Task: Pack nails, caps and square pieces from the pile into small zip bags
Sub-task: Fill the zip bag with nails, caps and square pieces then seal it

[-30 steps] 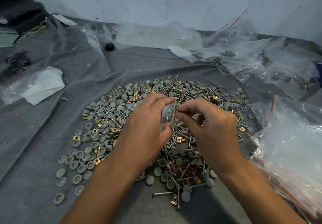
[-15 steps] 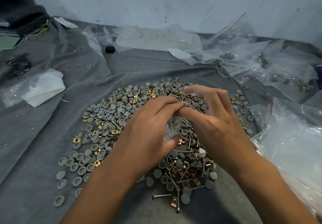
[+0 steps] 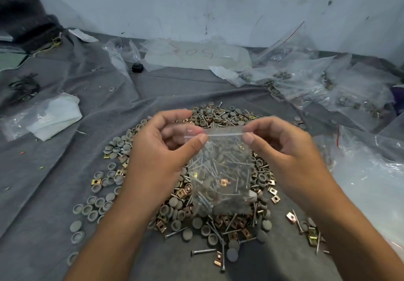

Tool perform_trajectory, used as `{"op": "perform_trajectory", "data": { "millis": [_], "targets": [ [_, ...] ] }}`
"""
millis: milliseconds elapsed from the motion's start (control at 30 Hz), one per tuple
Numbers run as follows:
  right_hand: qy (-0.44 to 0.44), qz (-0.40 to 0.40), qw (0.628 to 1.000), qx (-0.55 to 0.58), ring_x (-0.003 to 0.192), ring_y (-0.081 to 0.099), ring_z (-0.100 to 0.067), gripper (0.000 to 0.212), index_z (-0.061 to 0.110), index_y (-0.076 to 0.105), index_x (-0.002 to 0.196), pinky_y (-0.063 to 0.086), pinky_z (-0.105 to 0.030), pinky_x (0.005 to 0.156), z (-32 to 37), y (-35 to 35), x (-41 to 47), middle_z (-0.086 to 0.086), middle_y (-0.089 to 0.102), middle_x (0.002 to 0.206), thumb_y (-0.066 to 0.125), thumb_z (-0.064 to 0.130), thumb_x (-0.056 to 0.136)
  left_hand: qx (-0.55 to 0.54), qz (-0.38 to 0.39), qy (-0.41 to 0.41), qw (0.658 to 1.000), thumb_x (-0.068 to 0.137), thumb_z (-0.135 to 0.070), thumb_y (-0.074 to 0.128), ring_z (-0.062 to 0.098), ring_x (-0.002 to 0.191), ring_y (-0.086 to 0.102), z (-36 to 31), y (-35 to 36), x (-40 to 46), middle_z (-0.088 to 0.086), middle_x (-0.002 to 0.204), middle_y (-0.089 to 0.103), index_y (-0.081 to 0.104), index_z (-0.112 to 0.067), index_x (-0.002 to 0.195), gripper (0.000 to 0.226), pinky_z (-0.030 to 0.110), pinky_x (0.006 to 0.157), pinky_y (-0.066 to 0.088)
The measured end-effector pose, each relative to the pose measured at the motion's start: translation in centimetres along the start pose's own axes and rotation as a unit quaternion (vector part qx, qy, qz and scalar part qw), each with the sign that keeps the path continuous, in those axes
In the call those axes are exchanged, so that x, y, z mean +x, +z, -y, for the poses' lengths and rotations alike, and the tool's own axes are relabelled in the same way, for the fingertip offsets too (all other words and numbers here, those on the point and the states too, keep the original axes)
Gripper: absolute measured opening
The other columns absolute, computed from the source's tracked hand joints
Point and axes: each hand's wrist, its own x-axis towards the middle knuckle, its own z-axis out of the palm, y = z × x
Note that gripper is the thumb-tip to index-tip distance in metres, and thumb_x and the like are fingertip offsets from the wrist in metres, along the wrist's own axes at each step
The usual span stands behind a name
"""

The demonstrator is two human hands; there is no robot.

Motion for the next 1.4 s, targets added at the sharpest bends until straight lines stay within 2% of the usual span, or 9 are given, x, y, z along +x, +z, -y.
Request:
{"op": "perform_trajectory", "data": {
  "millis": [100, 333, 500, 667, 833, 933, 1067, 1233, 1400],
  "targets": [
    [0.049, 0.009, 0.998, 0.034, 0.071, 0.060, 0.002, 0.006, 0.034, 0.072, 0.092, 0.047, -0.013, 0.063, -1.0, 0.0, 0.2, 0.014, 0.070, 0.082, 0.068, 0.030, 0.091, 0.014, 0.003, -0.004, 1.000, 0.067, -0.024, 0.080, 0.011, 0.084, 0.073, 0.4, 0.1, 0.2, -0.001, 0.094, 0.077, 0.064, -0.019, 0.113, 0.049, 0.022, 0.070, 0.057],
    [0.010, -0.017, 1.000, -0.020, 0.057, 0.047, 0.003, 0.017, 0.030, 0.068, 0.091, 0.038, -0.012, 0.051, -0.9, 0.3, -0.2, 0.017, 0.062, 0.070, 0.060, 0.045, 0.090, 0.014, 0.016, 0.000, 1.000, 0.069, -0.025, 0.079, 0.012, 0.084, 0.074, 0.4, 0.1, 0.0, 0.000, 0.094, 0.078, 0.064, -0.020, 0.114, 0.048, 0.020, 0.070, 0.056],
    [0.012, 0.007, 1.000, -0.001, 0.073, 0.059, -0.014, 0.015, 0.037, 0.067, 0.099, 0.050, -0.027, 0.061, -0.8, 0.6, -0.4, 0.009, 0.068, 0.087, 0.060, 0.046, 0.090, 0.006, 0.023, -0.004, 1.000, 0.071, -0.025, 0.078, 0.012, 0.085, 0.074, 0.3, -0.1, -0.1, 0.000, 0.094, 0.078, 0.062, -0.020, 0.111, 0.043, 0.019, 0.068, 0.056],
    [-0.024, 0.014, 0.999, -0.032, 0.069, 0.057, -0.021, 0.013, 0.039, 0.069, 0.096, 0.047, -0.035, 0.056, -0.6, 0.6, -0.5, 0.007, 0.069, 0.088, 0.061, 0.048, 0.091, 0.006, 0.049, -0.005, 0.999, 0.082, -0.009, 0.076, 0.013, 0.086, 0.073, 0.6, -0.2, 0.0, 0.002, 0.096, 0.076, 0.057, -0.016, 0.107, 0.032, 0.020, 0.068, 0.056],
    [-0.029, 0.023, 0.999, -0.031, 0.063, 0.053, -0.011, 0.011, 0.036, 0.068, 0.096, 0.042, -0.023, 0.053, -0.6, 0.9, -0.8, 0.012, 0.067, 0.081, 0.061, 0.045, 0.093, 0.018, 0.079, 0.008, 0.997, 0.075, -0.026, 0.082, 0.018, 0.095, 0.074, 0.5, 0.0, -0.2, -0.002, 0.105, 0.076, 0.055, -0.021, 0.118, 0.051, 0.028, 0.073, 0.060],
    [-0.017, 0.040, 0.999, -0.001, 0.066, 0.057, -0.008, 0.015, 0.037, 0.068, 0.097, 0.049, -0.024, 0.056, -0.4, 1.5, -0.9, 0.011, 0.068, 0.082, 0.061, 0.049, 0.091, 0.049, 0.078, 0.026, 0.995, 0.080, -0.025, 0.081, 0.018, 0.088, 0.075, 0.6, 0.2, -0.3, -0.002, 0.100, 0.077, 0.057, -0.028, 0.117, 0.044, 0.033, 0.071, 0.061],
    [-0.021, 0.049, 0.999, 0.005, 0.078, 0.069, -0.009, 0.016, 0.032, 0.071, 0.099, 0.057, -0.024, 0.067, -0.2, 1.7, -0.9, 0.009, 0.073, 0.091, 0.066, 0.043, 0.090, 0.049, 0.085, 0.030, 0.995, 0.083, -0.020, 0.080, 0.018, 0.086, 0.075, 0.7, 0.1, -0.4, -0.001, 0.098, 0.076, 0.058, -0.033, 0.113, 0.039, 0.029, 0.068, 0.060],
    [-0.062, 0.035, 0.997, -0.039, 0.075, 0.067, -0.007, 0.012, 0.029, 0.069, 0.095, 0.048, -0.013, 0.063, -0.2, 1.9, -1.0, 0.013, 0.070, 0.086, 0.064, 0.040, 0.094, 0.033, 0.100, 0.020, 0.994, 0.080, -0.022, 0.079, 0.019, 0.084, 0.075, 0.6, 0.4, -0.5, 0.001, 0.097, 0.076, 0.057, -0.033, 0.104, 0.034, 0.024, 0.066, 0.057],
    [-0.038, 0.031, 0.999, 0.021, 0.064, 0.057, 0.000, 0.008, 0.030, 0.067, 0.090, 0.045, -0.012, 0.056, -0.6, 1.6, -0.9, 0.012, 0.066, 0.080, 0.064, 0.036, 0.095, 0.015, 0.086, 0.008, 0.996, 0.075, -0.028, 0.081, 0.017, 0.092, 0.074, 0.4, -0.3, -0.3, 0.000, 0.102, 0.076, 0.056, -0.023, 0.114, 0.046, 0.024, 0.070, 0.058]
  ]
}}
